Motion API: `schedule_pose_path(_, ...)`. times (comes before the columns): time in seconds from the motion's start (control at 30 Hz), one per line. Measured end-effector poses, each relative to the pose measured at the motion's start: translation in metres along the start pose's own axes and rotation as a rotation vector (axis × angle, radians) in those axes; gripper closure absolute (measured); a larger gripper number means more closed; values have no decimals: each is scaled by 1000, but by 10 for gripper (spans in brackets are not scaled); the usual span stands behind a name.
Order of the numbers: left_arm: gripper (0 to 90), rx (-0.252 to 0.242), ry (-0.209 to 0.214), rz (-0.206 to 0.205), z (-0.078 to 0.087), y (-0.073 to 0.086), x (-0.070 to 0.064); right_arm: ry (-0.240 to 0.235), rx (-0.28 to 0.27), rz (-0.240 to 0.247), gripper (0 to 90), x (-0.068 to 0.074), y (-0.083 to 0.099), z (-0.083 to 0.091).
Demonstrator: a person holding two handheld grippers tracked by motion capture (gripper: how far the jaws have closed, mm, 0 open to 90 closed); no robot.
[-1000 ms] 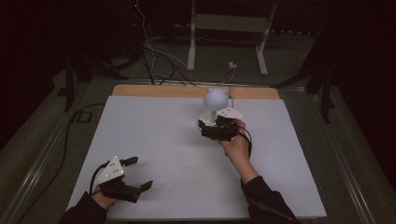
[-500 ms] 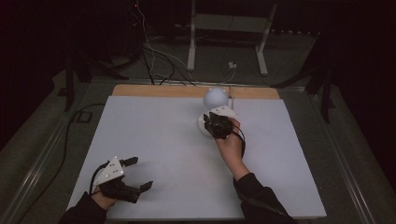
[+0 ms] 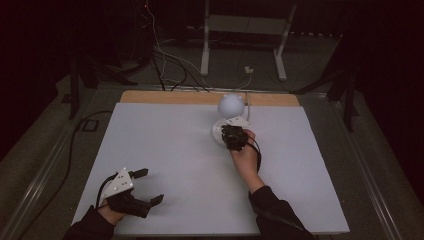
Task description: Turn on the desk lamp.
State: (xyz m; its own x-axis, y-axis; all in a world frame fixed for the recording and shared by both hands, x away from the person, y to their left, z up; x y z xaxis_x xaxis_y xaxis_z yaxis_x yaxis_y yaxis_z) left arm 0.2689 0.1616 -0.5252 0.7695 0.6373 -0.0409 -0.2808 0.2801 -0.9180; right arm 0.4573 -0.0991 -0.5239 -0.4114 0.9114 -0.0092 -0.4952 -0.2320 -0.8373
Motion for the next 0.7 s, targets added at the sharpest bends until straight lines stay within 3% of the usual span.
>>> schedule_pose_path(0.7, 3, 5, -1, 0, 0, 1, 0, 19, 23, -7, 900, -3, 18, -11)
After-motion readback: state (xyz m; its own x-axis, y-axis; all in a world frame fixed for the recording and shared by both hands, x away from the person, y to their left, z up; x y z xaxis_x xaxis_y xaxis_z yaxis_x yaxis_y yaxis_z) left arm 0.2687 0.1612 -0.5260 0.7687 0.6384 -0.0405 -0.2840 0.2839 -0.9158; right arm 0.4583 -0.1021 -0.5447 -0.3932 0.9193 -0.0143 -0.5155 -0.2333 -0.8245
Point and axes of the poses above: each handheld gripper's, and its own axes: z roughly backward along the jaws, y roughly out of its underside, x roughly to its left, the point moved 7 cm from there along -z, roughly forward along the jaws, and after that the axes turned 3 degrees about -y, right-handed, at the moved point
